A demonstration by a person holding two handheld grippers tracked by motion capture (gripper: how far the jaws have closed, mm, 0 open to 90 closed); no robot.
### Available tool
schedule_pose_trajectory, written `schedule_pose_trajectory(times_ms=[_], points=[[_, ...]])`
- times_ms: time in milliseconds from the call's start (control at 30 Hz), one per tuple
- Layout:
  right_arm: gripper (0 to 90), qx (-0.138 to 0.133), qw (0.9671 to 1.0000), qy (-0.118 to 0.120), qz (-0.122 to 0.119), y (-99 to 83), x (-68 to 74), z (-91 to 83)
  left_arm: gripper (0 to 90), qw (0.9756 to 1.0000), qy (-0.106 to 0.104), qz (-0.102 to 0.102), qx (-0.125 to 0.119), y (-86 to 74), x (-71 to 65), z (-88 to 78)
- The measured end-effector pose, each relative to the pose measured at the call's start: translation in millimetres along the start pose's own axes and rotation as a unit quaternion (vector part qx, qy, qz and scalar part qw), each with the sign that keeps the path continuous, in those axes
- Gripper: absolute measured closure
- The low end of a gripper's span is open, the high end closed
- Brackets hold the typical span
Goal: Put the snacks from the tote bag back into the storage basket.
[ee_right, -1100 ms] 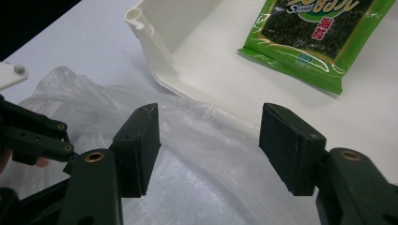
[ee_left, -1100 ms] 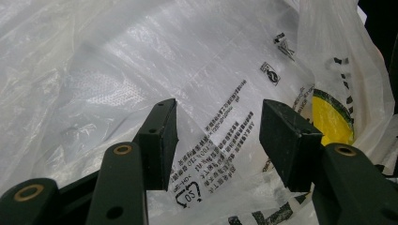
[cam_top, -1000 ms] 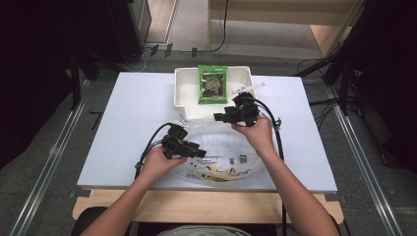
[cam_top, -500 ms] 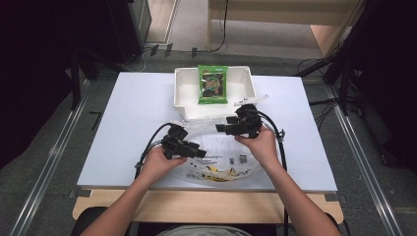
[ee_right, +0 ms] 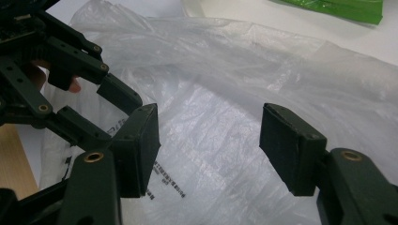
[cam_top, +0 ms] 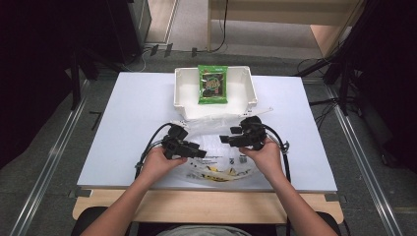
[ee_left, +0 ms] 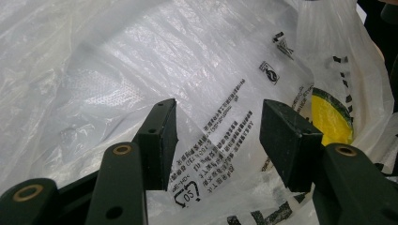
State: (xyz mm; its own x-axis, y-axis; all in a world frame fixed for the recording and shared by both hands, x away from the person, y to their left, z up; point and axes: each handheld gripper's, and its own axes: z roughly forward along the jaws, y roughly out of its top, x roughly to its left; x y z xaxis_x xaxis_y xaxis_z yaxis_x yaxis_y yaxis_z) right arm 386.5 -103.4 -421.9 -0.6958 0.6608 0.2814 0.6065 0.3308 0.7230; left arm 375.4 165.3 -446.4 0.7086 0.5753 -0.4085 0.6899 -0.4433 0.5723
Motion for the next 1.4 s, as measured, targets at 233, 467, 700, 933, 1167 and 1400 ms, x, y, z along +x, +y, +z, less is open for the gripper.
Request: schedule_pose_trajectory(times_ms=[233, 467, 700, 933, 1167, 1400], points=[[39.6, 0.001, 1.0000, -0.001, -0.006, -10.0, 3.9, -0.2, 47.1, 1.0000, 0.001, 0.002, 0.000, 0.1, -0.3, -0.3], [39.6, -0.001, 1.0000, -0.001, -0.004, -18.5, 5.7, 1.1, 47.0, 1.0000, 0.003, 0.006, 0.001, 0.4, -0.3, -1.1], [39.7, 0.009, 1.0000, 0.000, 0.000, -25.4, 0.9, 9.7, 46.8, 1.0000, 0.001, 0.009, 0.004, 0.5, -1.2, 0.3], [39.5, 0.015, 0.9999, 0.000, 0.002, -27.6, -0.7, 14.7, 46.5, 1.0000, -0.001, 0.008, 0.005, 0.3, -1.2, 0.7], [39.5, 0.018, 0.9998, 0.001, 0.002, -28.5, -2.2, 16.3, 46.1, 0.9999, -0.002, 0.009, 0.005, 0.2, -1.5, 1.4], [39.4, 0.021, 0.9998, 0.000, 0.003, -29.1, -3.5, 16.4, 45.8, 0.9999, -0.003, 0.010, 0.005, 0.1, -1.5, 1.4]])
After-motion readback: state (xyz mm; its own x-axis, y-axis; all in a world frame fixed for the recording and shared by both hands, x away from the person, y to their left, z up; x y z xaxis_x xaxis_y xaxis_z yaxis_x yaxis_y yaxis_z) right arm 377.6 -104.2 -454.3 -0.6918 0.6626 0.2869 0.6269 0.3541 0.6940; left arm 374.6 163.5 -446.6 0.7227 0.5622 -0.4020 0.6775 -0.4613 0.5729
